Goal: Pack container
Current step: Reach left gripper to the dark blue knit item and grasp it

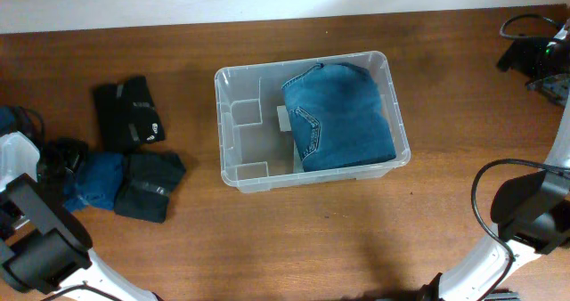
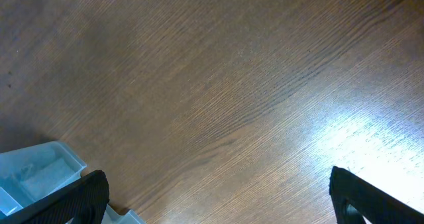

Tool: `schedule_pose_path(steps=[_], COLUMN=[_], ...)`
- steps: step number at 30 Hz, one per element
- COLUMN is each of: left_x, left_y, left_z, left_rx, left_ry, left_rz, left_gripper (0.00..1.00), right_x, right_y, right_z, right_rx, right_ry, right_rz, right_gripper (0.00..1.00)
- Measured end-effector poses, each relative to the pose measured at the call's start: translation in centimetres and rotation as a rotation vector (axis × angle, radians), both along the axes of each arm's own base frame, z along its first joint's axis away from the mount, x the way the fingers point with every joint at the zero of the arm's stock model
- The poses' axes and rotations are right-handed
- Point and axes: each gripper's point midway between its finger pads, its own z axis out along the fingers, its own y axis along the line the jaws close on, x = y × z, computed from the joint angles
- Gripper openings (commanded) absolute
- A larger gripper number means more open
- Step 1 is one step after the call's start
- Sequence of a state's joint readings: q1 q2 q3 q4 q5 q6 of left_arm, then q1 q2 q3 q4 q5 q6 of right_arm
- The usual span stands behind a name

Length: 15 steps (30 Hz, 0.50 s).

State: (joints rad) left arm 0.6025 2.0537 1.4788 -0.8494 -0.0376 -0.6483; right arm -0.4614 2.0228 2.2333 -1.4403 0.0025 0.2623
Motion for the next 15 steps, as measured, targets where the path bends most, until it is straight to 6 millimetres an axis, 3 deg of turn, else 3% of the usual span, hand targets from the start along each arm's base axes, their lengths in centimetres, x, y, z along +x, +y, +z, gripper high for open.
schedule_pose_path(steps=[2, 5, 10, 15], left_x=[0.0, 0.4, 0.6, 1.0], left_y=[0.0, 0.2, 0.2, -0.1], left_z=[0.0, 0.5, 0.6, 0.9], left_rx=[-0.003, 0.003, -0.010, -0.045], left_ry=[-0.001, -0.013, -0.029, -0.055], left_rz=[-0.009, -0.035, -0.071, -0.127], left_gripper=[0.37, 0.14, 0.02, 0.01], right_x=[0.0, 0.0, 0.0, 0.0], right_y=[0.0, 0.0, 0.0, 0.0], right_z=[0.0, 0.0, 0.0, 0.0], right_rx=[0.000, 0.000, 0.000, 0.000], right_ry=[0.000, 0.000, 0.000, 0.000], right_rz=[0.000, 0.000, 0.001, 0.000], right_gripper=[0.98, 0.98, 0.99, 0.98])
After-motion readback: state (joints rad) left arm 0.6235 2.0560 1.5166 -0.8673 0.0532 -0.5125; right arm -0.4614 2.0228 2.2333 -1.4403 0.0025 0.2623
